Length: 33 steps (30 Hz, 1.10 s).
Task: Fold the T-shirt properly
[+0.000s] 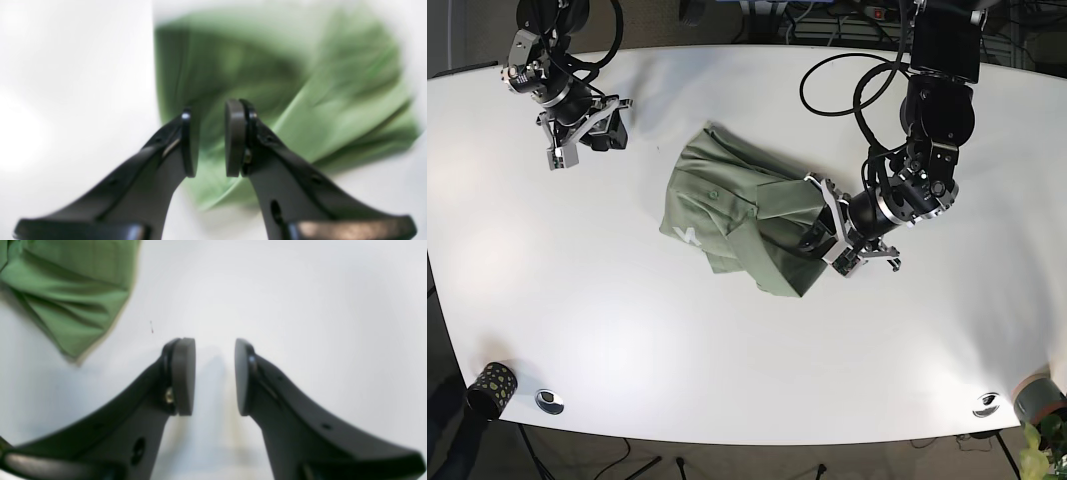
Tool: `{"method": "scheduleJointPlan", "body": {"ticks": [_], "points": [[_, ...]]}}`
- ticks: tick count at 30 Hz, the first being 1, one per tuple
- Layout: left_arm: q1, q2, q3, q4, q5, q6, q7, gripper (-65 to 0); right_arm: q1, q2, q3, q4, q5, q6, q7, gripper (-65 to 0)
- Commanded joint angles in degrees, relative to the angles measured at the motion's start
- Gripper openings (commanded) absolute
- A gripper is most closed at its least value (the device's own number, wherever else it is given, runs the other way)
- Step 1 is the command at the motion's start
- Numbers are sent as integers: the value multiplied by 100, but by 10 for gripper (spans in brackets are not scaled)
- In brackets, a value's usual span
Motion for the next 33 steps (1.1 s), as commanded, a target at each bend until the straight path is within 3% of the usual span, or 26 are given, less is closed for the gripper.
{"method": "scheduleJointPlan", "body": {"ticks": [1,6,10,14,23,33], "points": [[56,-31,-86,522,-57,-28,-65,-536,212,69,1,256,142,37,87,-465],[390,-48,-104,812,-57,-28,41,-536,748,236,-333,27,-69,2,-53,-465],[654,-48,-113,838,-48,-28,480,-536,1425,280,-799,-403,-615,11,-27,-465],[1040,-127,-113,821,-30,-37,586,-536,2058,245,-1036,-834,-1089,37,-27,-465],[1251,-171,-113,3,-48,-37,560,-537,3087,280,-1643,-2047,-1204,37,316,-465],[407,-154,-86,-929,-22,-28,164,-537,3307,456,-2267,-2874,-1204,37,1054,-465]]}}
